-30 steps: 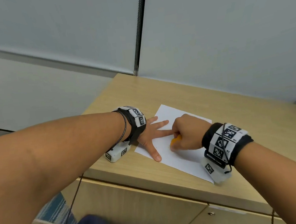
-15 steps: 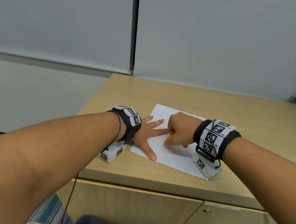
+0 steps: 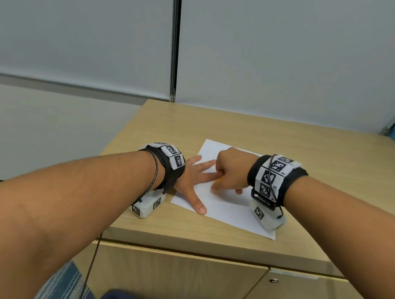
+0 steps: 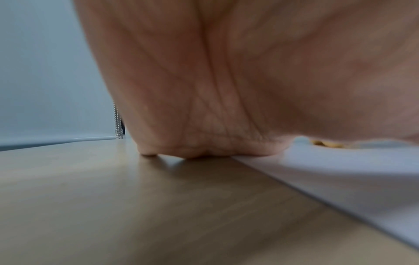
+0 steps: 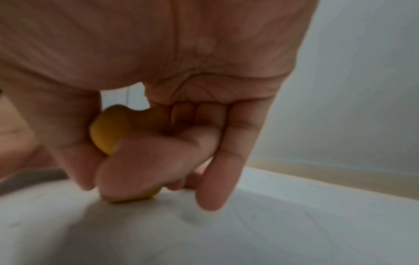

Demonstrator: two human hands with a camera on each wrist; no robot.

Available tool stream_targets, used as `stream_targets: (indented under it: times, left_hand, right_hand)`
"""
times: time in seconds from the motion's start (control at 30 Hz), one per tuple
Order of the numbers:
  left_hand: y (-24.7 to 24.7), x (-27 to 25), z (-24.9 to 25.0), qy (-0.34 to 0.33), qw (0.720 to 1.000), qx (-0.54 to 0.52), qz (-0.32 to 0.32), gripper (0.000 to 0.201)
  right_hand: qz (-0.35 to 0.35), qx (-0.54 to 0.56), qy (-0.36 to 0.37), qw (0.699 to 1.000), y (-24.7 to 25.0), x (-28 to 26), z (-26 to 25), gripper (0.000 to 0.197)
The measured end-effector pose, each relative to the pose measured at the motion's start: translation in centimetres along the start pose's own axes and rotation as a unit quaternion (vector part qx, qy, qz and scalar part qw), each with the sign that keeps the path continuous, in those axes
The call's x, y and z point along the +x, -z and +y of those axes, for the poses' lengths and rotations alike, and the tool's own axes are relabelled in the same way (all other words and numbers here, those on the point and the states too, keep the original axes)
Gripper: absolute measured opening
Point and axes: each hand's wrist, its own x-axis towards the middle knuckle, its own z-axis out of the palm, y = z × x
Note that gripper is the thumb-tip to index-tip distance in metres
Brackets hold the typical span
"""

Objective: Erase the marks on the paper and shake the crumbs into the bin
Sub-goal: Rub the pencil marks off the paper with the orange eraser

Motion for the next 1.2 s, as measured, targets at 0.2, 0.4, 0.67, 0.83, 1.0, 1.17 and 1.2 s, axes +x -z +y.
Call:
stream_targets:
  times: [0.2, 0.4, 0.67, 0.83, 1.0, 1.17, 1.2]
  left_hand:
    - [0.1, -0.3, 0.1, 0.000, 1.000, -0.007, 0.002, 0.114]
    - [-0.1, 0.2, -0.3, 0.003, 1.000, -0.009, 0.000, 0.115]
    - [-0.2, 0.2, -0.2, 0.007, 1.000, -0.010, -0.005, 0.111]
    - [0.4, -0.6, 0.7, -0.011, 1.000, -0.001, -0.002, 0.106]
    - [0.1, -0.3, 0.3, 0.007, 1.000, 0.008, 0.000, 0.118]
    - [0.1, -0.4, 0.3, 0.005, 1.000, -0.002, -0.001, 0.114]
    - [0.0, -0.2, 0.1, 0.004, 1.000, 0.000, 0.001, 0.119]
  right_hand:
    - [-0.036, -0.006, 0.025, 0.999, 0.0, -0.2, -0.1, 0.033]
    - [-0.047, -0.016, 0.048, 0.998, -0.4, -0.6, -0.1, 0.034]
    - [-0.028, -0.007, 0.053, 0.998, -0.6, 0.2, -0.7, 0.032]
    - [0.002, 0.009, 0.045, 0.999, -1.1, 0.5, -1.1, 0.031]
    - [0.018, 0.005, 0.013, 1.000, -0.5, 1.0, -0.5, 0.030]
    - [-0.003, -0.007, 0.035, 0.999, -0.8, 0.7, -0.6, 0.030]
    - [0.007, -0.011, 0.020, 1.000, -0.5, 0.8, -0.2, 0.030]
